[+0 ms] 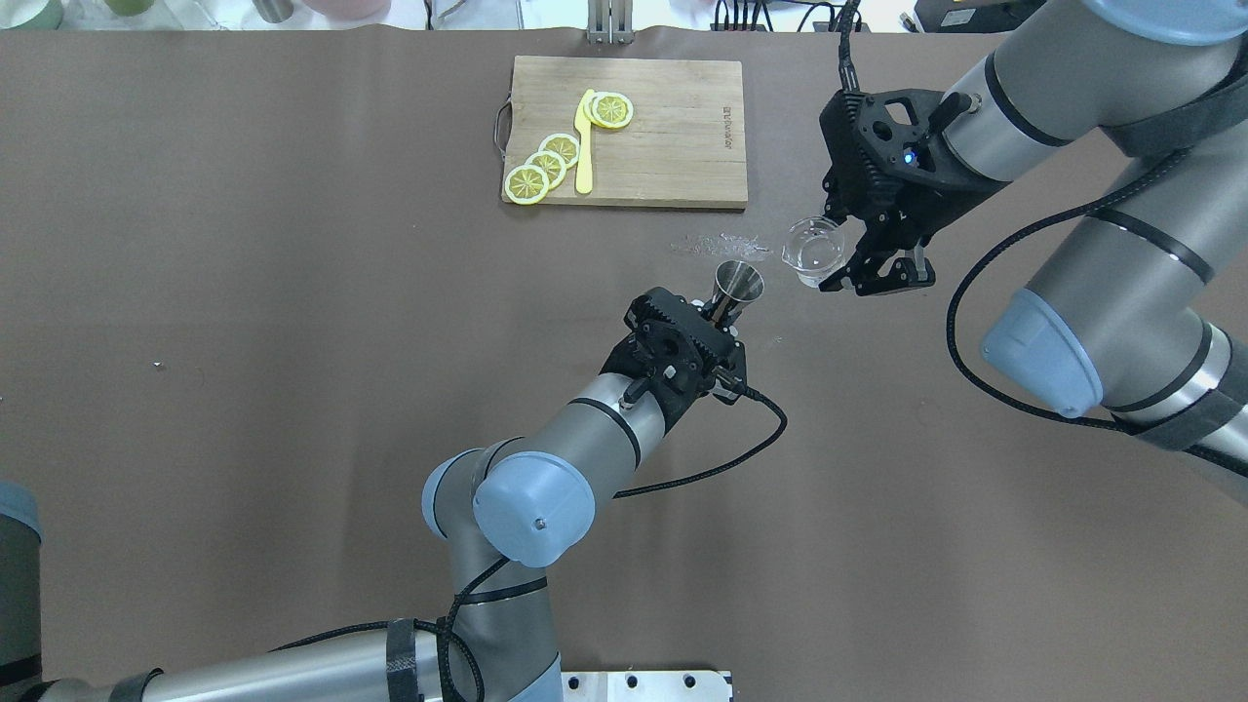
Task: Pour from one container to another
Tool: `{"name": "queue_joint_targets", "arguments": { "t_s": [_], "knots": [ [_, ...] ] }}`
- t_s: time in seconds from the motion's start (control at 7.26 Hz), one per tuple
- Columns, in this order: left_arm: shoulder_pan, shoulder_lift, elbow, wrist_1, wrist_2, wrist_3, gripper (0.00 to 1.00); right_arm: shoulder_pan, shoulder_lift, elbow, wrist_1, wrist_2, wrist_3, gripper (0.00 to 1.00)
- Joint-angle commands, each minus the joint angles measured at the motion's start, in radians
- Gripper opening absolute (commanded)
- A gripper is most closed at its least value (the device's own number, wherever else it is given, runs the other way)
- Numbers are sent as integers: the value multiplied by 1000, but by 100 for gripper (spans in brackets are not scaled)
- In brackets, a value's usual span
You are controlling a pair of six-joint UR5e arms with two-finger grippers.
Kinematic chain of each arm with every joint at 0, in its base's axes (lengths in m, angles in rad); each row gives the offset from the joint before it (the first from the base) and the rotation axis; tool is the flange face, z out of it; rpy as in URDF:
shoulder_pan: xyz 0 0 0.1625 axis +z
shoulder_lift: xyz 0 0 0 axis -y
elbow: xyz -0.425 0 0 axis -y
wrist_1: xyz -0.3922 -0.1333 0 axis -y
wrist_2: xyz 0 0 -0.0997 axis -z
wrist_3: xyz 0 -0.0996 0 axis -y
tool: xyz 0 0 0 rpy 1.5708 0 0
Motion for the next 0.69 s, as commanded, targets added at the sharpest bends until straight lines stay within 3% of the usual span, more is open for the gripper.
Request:
{"name": "queue_joint_targets", "arguments": {
  "t_s": [0.0, 0.55],
  "knots": [
    [1, 0, 1, 0, 0, 0, 0, -2, 31, 3, -88, -33, -59, 0],
    [2, 1, -1, 0, 0, 0, 0, -17, 76, -2, -185, -71, -96, 0]
  ]
}}
